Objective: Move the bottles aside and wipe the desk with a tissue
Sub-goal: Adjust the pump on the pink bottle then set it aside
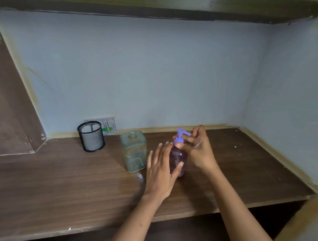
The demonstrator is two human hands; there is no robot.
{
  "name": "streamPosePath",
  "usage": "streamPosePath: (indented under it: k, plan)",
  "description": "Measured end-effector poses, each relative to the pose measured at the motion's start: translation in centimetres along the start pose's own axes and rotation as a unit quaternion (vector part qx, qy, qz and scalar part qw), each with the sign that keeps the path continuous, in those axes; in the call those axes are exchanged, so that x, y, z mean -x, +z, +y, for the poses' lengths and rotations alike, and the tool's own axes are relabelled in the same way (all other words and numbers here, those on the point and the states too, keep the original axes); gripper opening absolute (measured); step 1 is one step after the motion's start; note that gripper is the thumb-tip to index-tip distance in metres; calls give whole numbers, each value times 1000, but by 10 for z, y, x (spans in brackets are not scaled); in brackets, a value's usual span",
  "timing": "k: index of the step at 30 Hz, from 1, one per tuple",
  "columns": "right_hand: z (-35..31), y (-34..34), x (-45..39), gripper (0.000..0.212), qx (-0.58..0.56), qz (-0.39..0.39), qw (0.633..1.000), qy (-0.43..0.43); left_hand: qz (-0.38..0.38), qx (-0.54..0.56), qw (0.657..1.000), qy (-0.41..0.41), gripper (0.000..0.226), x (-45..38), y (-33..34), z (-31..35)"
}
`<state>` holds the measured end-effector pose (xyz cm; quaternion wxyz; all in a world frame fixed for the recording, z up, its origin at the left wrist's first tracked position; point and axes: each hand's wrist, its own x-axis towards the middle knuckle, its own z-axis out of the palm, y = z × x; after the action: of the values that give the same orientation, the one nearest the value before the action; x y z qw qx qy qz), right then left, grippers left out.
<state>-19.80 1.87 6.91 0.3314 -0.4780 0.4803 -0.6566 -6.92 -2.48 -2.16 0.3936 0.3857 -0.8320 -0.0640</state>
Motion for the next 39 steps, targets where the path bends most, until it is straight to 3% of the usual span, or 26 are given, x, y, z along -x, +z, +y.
streamPosePath:
  k: [9,16,25,33,36,39]
  plan:
    - [-1,6,12,53,80,77,993,-38,-54,-31,998,15,64,4,-5,1]
    - [-11,-9,22,60,174,209,958,-86,-74,-50,995,31,64,4,-3,2]
    - [-4,-32,24,54,292,276,908,-121,-104,-56,993,11,69,2,3,-1]
    - [22,-37,25,57,382,272,860,-202,-121,-54,991,5,66,2,1,-2]
    - [26,-46,30,49,369,226,874,-223,-125,-56,991,4,64,1,1,-2]
    - [29,-53,30,58,354,159,902,-188,-132,-55,990,0,63,2,1,-2]
